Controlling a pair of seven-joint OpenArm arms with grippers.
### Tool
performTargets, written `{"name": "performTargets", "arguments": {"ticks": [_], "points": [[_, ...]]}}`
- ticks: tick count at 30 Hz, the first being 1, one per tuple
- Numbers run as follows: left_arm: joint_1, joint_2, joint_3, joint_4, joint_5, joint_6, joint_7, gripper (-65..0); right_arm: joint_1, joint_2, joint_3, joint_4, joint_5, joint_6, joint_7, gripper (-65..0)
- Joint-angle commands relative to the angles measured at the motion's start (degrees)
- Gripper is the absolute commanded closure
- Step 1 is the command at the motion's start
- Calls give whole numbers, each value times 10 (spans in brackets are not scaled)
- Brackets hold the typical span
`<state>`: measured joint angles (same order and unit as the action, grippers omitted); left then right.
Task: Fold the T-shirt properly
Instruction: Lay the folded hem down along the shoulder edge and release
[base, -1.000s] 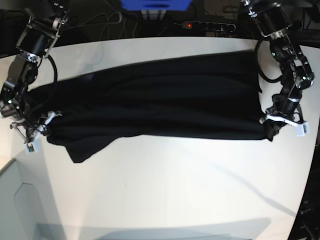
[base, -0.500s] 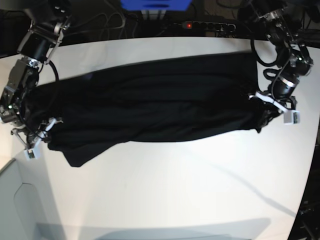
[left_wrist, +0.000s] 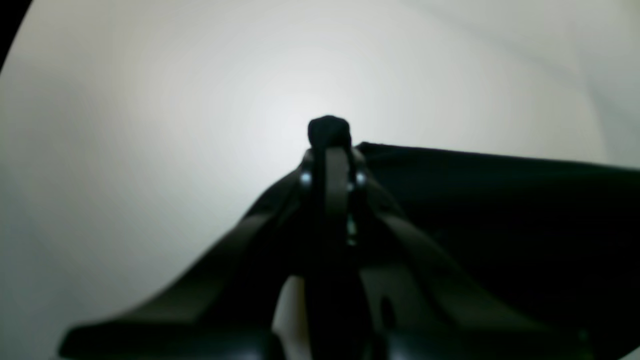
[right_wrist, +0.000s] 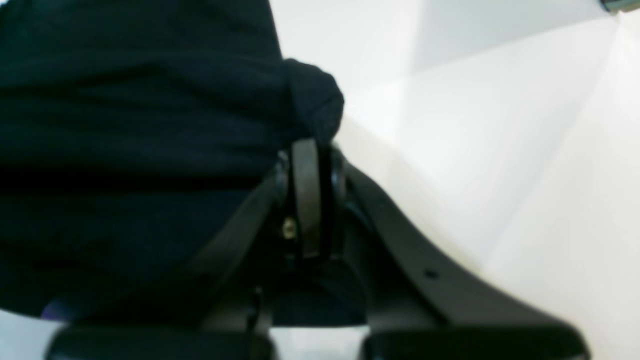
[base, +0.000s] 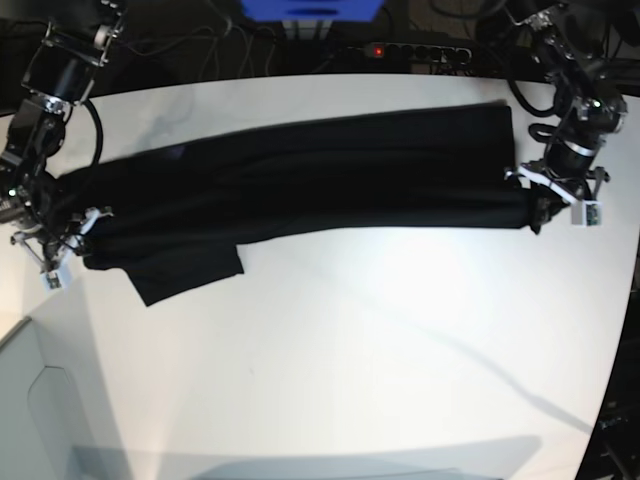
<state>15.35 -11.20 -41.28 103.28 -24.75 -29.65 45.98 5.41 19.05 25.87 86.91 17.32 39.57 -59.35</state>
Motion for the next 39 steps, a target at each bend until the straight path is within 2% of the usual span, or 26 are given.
{"name": "performTargets", "arguments": {"ticks": [1,9,17,23,25,30,32,36,39], "points": [[-3,-10,-3,8,4,1,-18,0,1,13,4,18,0,4,7,0],[-3,12,-3,-14,61,1,-18,0,-39,20,1,39,-1,4,7,0],[11,13,2,-53,64,3,-18,0,-47,15,-2,3,-2,4,9,-3],[25,7,47,-54,65,6,-14,-3,-44,15,-2,-3,-2,4,8,-7],[25,7,51,-54,65,7,-14,-35,-43,19,-8,0,-2,4,8,-40],[25,8,52,-54,65,7,-14,-200,-43,42,-20,2,-2,4,7,-223],[25,8,50,-54,65,7,-14,-232,-35,44,-19,2,-2,4,7,-279],[25,8,50,-54,65,7,-14,-232,-25,67,-13,2,-2,4,7,-298],[25,9,48,-54,65,7,-14,-232,-11,71,13,19,-2,4,7,-298]]}}
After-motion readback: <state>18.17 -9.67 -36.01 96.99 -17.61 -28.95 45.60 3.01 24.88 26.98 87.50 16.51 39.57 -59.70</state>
